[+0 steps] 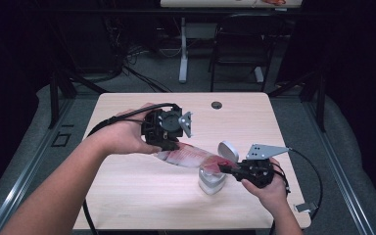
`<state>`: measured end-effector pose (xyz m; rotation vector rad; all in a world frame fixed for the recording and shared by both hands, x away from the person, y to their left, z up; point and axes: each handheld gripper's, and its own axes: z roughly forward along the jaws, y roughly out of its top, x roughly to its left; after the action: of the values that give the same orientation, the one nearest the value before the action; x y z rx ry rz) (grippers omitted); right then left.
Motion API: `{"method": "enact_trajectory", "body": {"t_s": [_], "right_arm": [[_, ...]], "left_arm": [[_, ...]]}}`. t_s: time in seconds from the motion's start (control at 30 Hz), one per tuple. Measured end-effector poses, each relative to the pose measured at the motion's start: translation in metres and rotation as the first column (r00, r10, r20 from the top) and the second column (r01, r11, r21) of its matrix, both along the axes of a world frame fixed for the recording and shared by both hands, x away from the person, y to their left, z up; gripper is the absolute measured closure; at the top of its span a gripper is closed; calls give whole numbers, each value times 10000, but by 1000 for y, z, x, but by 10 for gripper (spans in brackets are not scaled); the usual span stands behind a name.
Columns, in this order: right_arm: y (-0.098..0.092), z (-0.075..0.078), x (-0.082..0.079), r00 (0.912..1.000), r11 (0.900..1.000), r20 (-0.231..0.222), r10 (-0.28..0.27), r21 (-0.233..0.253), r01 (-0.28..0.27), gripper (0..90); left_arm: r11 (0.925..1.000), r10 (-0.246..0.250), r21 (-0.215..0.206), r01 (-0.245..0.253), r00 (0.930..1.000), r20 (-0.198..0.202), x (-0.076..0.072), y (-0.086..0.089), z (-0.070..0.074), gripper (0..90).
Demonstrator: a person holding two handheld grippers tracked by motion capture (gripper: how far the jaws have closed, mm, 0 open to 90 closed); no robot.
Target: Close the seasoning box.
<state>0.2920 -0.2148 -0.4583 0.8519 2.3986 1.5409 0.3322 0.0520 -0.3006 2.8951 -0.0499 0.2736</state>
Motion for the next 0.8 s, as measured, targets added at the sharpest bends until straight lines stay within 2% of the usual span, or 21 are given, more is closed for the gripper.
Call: {"method": "enact_trajectory", "body": {"t_s": [0.3, 0.57, 0.8], "right_arm": [[-6, 4, -1, 9997, 9998, 140, -187, -3, 187, 874], [-6, 4, 0, 9991, 9994, 242, -336, 111, 333, 876], [-3, 4, 1, 10000, 9994, -44, 41, 354, -40, 879]], "left_arm": [[10000, 13, -44, -13, 10000, -52, 1, -2, -3, 817], [10000, 13, -36, -12, 10000, 76, 1, -2, -2, 817], [10000, 57, 18, -58, 9999, 149, 0, 1, 3, 816]]}}
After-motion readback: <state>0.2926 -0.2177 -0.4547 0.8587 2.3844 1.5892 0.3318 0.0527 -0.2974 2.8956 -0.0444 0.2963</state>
